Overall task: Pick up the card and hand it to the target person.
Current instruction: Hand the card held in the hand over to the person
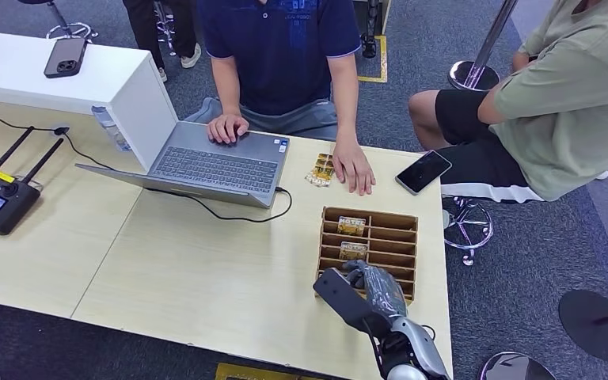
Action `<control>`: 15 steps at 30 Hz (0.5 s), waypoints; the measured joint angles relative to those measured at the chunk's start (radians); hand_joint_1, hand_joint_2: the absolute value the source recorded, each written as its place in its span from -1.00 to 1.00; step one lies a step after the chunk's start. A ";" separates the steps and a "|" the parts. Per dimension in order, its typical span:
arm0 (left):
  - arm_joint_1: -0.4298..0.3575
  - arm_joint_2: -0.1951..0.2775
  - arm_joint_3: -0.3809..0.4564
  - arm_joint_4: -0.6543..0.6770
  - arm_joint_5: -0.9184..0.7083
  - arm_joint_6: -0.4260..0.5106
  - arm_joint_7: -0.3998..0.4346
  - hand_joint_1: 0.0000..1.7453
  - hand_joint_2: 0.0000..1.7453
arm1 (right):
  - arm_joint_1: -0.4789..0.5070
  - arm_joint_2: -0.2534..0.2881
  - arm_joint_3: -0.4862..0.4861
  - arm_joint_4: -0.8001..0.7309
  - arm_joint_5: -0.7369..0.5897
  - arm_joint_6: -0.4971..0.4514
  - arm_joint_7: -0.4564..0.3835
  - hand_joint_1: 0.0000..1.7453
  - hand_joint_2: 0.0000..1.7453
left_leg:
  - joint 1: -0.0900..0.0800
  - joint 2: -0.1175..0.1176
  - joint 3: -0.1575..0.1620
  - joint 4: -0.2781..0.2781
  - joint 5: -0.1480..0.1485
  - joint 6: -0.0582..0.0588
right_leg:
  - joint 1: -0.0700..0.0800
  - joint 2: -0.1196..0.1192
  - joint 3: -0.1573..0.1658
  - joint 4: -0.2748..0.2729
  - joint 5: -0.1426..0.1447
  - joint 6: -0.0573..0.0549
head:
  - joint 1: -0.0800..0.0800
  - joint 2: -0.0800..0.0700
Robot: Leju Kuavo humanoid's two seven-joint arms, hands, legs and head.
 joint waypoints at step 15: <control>0.000 0.000 0.000 0.000 -0.001 -0.004 -0.005 -1.00 -1.00 | -0.008 0.002 0.001 0.025 -0.002 -0.008 -0.007 -0.14 1.00 | 0.000 0.000 0.001 0.000 0.000 0.000 | 0.000 0.000 0.001 0.000 0.000 0.000 | 0.000 0.000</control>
